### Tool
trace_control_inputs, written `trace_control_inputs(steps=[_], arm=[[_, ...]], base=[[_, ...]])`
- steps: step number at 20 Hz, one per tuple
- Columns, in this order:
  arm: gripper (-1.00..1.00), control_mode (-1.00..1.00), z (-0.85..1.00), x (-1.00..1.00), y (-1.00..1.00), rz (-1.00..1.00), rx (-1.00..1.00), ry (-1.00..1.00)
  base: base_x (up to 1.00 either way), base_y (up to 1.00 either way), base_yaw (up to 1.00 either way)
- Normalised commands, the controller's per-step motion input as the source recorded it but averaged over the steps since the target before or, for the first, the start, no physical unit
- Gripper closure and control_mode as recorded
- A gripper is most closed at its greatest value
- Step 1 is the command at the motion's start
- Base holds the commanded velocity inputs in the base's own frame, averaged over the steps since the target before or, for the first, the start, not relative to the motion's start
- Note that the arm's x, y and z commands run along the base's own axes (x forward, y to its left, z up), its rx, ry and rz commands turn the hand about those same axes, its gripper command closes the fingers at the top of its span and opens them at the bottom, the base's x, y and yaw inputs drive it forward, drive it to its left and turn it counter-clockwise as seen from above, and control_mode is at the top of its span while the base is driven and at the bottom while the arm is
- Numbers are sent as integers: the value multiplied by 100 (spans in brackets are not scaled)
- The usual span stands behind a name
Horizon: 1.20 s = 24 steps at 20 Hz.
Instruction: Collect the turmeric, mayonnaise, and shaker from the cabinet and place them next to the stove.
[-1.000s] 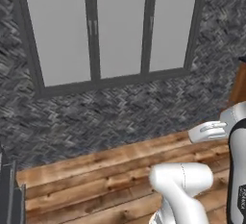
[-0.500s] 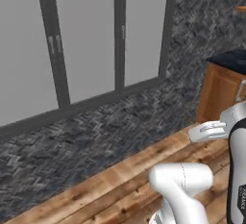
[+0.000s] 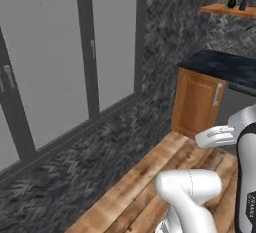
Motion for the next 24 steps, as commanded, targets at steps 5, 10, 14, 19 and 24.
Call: trace_control_inputs(steps=[5, 10, 14, 19, 24], arm=[[-100, 100, 0, 0, 0, 0, 0, 0], [-100, 100, 0, 0, 0, 0, 0, 0], [-100, 100, 0, 0, 0, 0, 0, 0], [-100, 100, 0, 0, 0, 0, 0, 0], [-100, 100, 0, 0, 0, 0, 0, 0]], base=[[73, -15, -49], [78, -8, -48], [87, 0, -46], [92, 0, -44], [93, 0, -41]])
